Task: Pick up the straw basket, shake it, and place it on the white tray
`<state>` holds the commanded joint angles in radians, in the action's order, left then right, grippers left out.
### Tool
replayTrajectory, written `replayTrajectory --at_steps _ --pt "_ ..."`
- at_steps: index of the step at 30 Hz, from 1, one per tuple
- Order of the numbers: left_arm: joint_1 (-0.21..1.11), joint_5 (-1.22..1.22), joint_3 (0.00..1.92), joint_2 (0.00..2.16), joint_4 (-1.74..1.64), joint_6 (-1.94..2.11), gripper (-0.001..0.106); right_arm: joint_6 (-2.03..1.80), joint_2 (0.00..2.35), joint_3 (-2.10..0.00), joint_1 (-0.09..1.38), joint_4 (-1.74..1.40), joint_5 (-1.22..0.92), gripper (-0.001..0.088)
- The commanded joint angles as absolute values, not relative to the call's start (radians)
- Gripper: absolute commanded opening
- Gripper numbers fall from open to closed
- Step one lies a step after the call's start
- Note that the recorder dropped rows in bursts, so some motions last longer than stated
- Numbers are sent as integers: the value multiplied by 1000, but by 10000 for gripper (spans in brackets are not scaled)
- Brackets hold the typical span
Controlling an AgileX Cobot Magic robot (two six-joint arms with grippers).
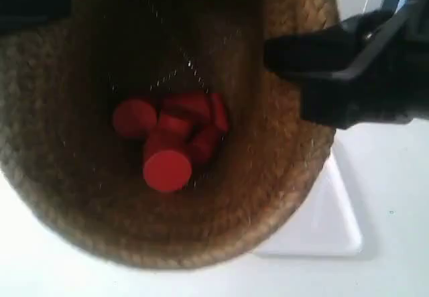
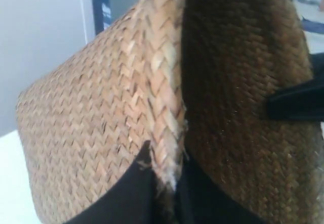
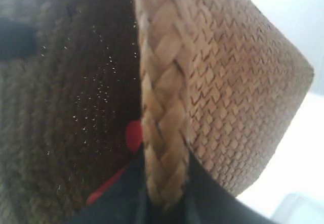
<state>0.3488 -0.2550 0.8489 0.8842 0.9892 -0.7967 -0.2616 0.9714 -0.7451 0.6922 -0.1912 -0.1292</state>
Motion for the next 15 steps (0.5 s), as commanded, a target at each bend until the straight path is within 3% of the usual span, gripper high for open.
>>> replayTrajectory --at_steps 3,5,8,10,12,15 --pt "351 -410 905 885 985 -759 0 -345 993 -812 692 -21 -313 0" --pt "351 -552 965 832 979 -783 0 -176 926 -853 754 96 -373 0" --pt "351 -419 939 803 987 -819 0 -89 876 -802 805 54 -129 0" --pt "351 -243 869 873 1015 -778 0 -148 964 -754 752 -8 -9 0" --pt "349 -260 848 933 1010 -756 0 -221 1064 -781 679 25 -114 0" --pt "351 -481 908 900 1011 -763 0 -255 1045 -873 688 77 -350 0"
